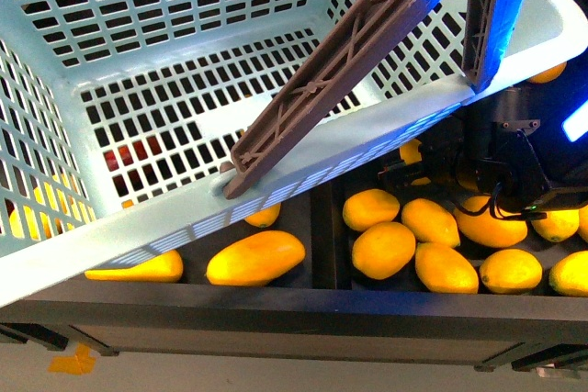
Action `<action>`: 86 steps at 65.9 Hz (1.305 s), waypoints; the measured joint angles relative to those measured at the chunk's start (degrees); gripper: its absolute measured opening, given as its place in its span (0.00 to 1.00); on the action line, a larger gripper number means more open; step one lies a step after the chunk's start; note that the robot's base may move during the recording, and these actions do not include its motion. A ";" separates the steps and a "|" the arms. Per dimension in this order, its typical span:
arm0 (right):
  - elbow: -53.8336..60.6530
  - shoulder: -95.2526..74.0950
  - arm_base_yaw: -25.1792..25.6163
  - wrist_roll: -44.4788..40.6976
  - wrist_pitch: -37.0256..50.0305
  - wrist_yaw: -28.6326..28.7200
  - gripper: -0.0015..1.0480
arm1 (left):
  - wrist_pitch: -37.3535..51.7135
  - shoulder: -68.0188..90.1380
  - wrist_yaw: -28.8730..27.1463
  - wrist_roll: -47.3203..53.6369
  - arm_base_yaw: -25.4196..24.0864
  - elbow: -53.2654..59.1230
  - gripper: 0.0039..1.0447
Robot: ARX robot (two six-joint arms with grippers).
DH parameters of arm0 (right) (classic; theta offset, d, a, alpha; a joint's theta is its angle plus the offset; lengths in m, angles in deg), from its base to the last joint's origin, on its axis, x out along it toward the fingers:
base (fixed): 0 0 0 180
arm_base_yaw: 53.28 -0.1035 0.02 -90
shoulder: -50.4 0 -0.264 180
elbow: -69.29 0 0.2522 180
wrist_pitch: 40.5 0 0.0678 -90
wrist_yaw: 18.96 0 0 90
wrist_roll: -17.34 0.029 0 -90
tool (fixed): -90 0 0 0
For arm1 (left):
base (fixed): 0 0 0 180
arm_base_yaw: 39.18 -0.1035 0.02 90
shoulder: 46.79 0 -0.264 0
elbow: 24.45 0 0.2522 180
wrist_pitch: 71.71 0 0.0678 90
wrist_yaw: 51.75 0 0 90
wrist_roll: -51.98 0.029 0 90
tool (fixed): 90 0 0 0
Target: Pick lemon and mango into basket
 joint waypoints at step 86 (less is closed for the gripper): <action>37.77 67.41 2.89 16.76 10.69 -10.75 0.68 | 0.00 0.00 0.00 0.00 0.00 0.00 0.04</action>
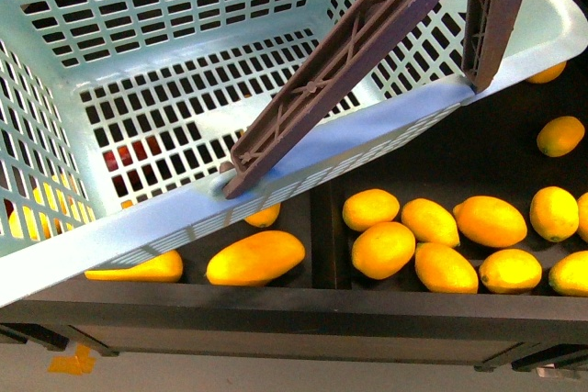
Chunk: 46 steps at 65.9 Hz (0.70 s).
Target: Pick lemon and mango into basket
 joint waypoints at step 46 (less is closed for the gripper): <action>-2.56 -6.40 -17.18 0.33 -4.09 -7.30 0.77 | 0.00 0.00 0.00 0.00 0.00 0.00 0.04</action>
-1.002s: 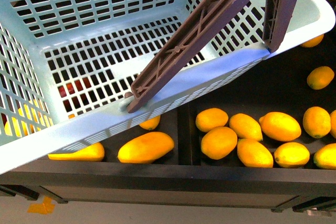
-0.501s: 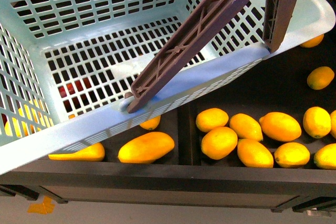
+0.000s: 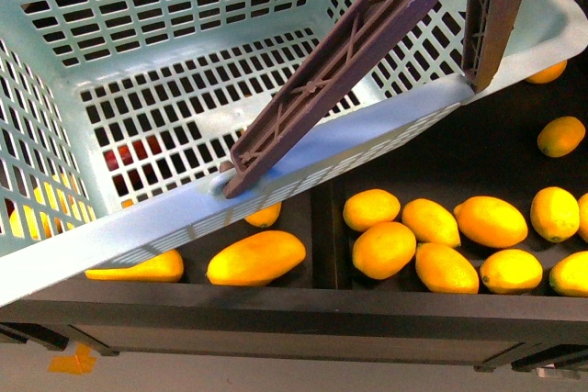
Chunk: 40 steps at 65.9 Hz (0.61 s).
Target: Pick lemon and mango into basket
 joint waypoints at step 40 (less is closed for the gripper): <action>11.67 22.36 8.50 -3.45 -5.18 -5.92 0.78 | -0.07 0.00 0.13 0.02 0.15 0.42 0.04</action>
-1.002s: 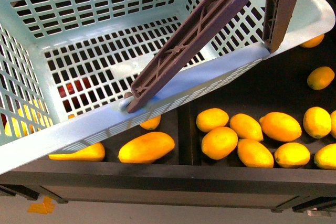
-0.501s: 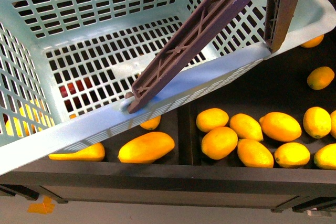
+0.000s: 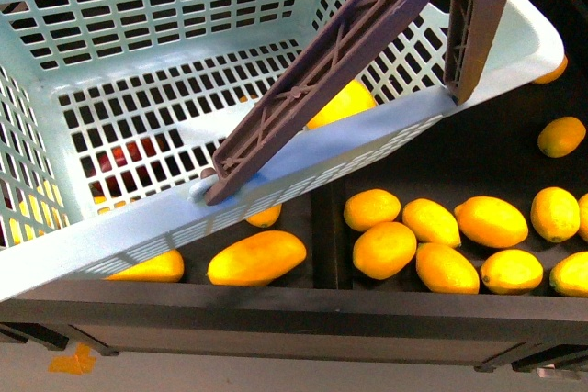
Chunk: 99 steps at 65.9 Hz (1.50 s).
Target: Pick lemon and mango into basket
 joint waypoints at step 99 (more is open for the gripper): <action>32.30 35.98 13.44 -3.45 -4.50 13.09 0.82 | 0.00 0.00 -0.13 0.00 -0.13 0.04 0.04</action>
